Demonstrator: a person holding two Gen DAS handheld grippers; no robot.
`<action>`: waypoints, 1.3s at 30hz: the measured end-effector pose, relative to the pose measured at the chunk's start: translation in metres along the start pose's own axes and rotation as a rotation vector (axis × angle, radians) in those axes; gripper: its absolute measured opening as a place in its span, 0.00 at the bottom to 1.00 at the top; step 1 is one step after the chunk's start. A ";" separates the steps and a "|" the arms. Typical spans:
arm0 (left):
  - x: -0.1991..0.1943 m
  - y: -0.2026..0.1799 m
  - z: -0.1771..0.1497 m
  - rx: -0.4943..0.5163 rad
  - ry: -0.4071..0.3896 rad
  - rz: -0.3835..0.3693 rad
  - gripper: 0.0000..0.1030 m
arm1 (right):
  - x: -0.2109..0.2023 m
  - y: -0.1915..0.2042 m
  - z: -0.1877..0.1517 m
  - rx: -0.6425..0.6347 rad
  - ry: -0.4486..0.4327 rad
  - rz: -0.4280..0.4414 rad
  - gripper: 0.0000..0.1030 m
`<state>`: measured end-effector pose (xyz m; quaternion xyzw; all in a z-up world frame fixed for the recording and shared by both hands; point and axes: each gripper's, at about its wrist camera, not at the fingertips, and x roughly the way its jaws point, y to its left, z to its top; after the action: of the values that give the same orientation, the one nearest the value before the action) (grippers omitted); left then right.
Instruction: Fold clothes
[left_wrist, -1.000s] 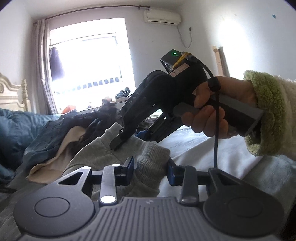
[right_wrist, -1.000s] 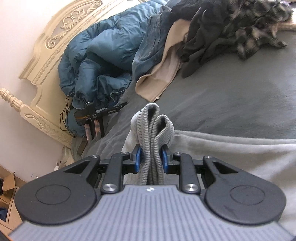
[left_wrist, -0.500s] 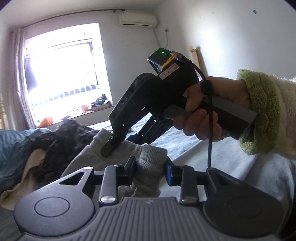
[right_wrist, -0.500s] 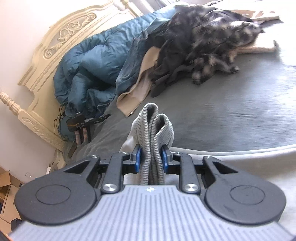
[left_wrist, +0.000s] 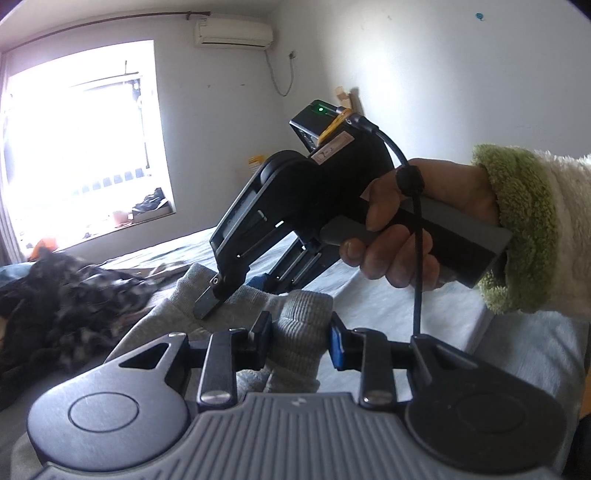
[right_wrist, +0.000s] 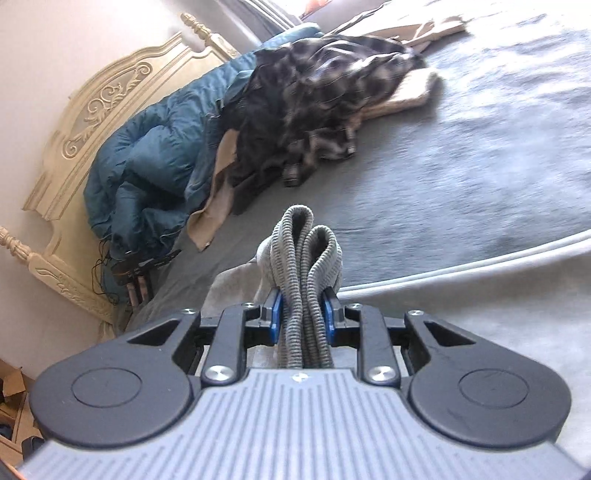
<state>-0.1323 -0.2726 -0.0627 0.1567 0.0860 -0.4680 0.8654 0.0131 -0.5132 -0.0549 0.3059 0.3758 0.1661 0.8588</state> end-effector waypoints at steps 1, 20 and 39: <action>0.005 -0.004 0.002 0.000 -0.004 -0.007 0.31 | -0.005 -0.003 0.002 -0.002 -0.003 -0.007 0.20; 0.099 -0.082 0.036 0.028 -0.040 -0.164 0.31 | -0.103 -0.088 0.015 -0.001 -0.031 -0.086 0.20; 0.172 -0.105 0.021 0.086 0.007 -0.274 0.31 | -0.127 -0.170 -0.003 0.096 -0.060 -0.062 0.20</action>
<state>-0.1256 -0.4686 -0.1141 0.1821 0.0893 -0.5847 0.7855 -0.0638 -0.7067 -0.0976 0.3398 0.3666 0.1120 0.8588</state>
